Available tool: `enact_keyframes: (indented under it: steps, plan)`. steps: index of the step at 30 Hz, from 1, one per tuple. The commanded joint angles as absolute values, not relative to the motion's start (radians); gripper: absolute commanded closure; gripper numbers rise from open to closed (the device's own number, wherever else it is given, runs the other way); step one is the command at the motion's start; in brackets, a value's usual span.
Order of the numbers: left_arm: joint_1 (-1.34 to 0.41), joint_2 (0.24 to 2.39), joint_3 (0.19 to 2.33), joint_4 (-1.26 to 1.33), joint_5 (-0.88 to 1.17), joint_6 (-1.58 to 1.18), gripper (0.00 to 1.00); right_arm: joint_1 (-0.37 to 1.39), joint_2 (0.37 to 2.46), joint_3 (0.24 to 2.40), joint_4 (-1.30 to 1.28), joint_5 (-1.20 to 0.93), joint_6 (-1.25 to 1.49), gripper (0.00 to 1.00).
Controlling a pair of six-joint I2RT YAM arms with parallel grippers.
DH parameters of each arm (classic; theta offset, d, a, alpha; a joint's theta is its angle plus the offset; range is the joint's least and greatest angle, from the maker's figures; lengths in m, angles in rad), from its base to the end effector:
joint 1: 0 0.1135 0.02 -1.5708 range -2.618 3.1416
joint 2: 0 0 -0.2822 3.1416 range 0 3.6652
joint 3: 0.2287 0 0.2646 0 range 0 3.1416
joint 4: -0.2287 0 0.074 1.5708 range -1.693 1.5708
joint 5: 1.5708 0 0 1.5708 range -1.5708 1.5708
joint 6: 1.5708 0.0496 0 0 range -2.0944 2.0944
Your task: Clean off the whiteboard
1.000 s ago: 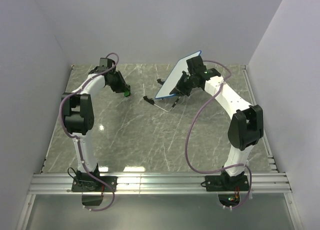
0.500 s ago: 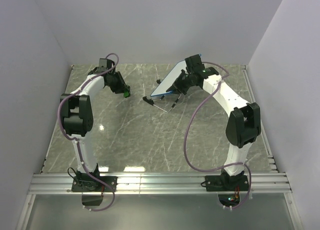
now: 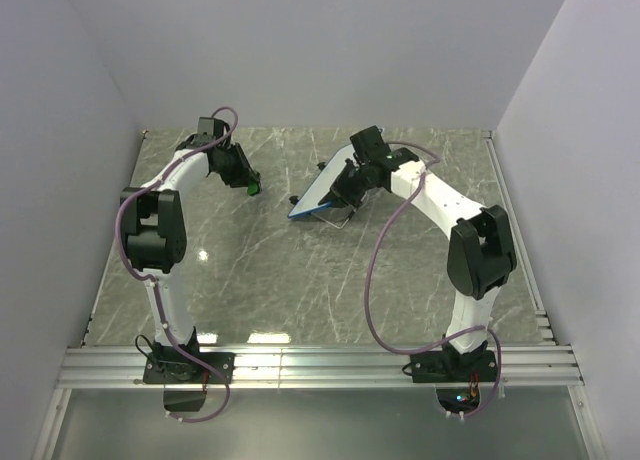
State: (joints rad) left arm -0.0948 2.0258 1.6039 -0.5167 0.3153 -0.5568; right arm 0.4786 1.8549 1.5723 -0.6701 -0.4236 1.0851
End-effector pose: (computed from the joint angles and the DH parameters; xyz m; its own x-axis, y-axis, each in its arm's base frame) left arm 0.4717 -0.0603 0.2184 -0.8258 -0.4262 -0.3695 -0.1931 0.8291 -0.5247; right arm 0.3744 0.2172 0.2730 -0.8960 0.4434 0.0257 0.3451 0.6585 0.6689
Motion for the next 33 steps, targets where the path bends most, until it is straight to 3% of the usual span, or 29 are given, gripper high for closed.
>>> enact_keyframes:
  steps: [1, 6, 7, 8, 9, 11, 12, 14, 15, 21, 27, 29, 30, 32, 33]
  plan:
    - [-0.095, 1.96, 1.592, -0.491, 0.324, -0.528, 1.0, 0.489, 1.839, 1.582, -0.598, -0.426, 1.078, 1.0]
    - [-0.094, 1.956, 1.592, -0.497, 0.319, -0.519, 1.0, 0.489, 1.853, 1.565, -0.586, -0.423, 1.065, 1.0]
    - [-0.094, 1.954, 1.592, -0.499, 0.319, -0.518, 1.0, 0.491, 1.856, 1.571, -0.594, -0.419, 1.057, 0.96]
    - [-0.094, 1.954, 1.591, -0.499, 0.318, -0.517, 1.0, 0.488, 1.858, 1.583, -0.604, -0.411, 1.042, 0.88]
    - [-0.094, 1.951, 1.588, -0.497, 0.318, -0.515, 1.0, 0.488, 1.855, 1.588, -0.618, -0.396, 1.035, 0.69]
    - [-0.095, 1.95, 1.583, -0.495, 0.316, -0.517, 1.0, 0.485, 1.844, 1.588, -0.624, -0.388, 1.025, 0.49]
    - [-0.094, 1.95, 1.582, -0.495, 0.316, -0.517, 1.0, 0.48, 1.839, 1.586, -0.629, -0.382, 1.017, 0.32]
    - [-0.094, 1.948, 1.582, -0.495, 0.313, -0.517, 1.0, 0.477, 1.824, 1.582, -0.629, -0.38, 1.014, 0.22]
    - [-0.094, 1.948, 1.582, -0.495, 0.313, -0.515, 1.0, 0.477, 1.819, 1.583, -0.637, -0.377, 1.006, 0.13]
    - [-0.094, 1.944, 1.58, -0.515, 0.275, -0.5, 1.0, 0.472, 1.749, 1.66, -0.747, -0.318, 0.933, 0.05]
    - [-0.094, 1.97, 1.556, -0.635, 0.028, -0.462, 1.0, 0.462, 1.557, 1.74, -0.873, -0.195, 0.79, 0.03]
    - [-0.095, 1.974, 1.528, -0.646, -0.027, -0.448, 0.65, 0.459, 1.441, 1.698, -0.867, -0.161, 0.737, 0.01]
    - [-0.095, 1.967, 1.511, -0.64, -0.034, -0.443, 0.54, 0.456, 1.401, 1.677, -0.852, -0.144, 0.72, 0.0]
    - [-0.097, 1.953, 1.459, -0.614, -0.061, -0.448, 0.34, 0.453, 1.297, 1.614, -0.842, -0.132, 0.675, 0.0]
    - [-0.098, 1.945, 1.444, -0.606, -0.067, -0.449, 0.29, 0.453, 1.264, 1.591, -0.832, -0.127, 0.661, 0.0]
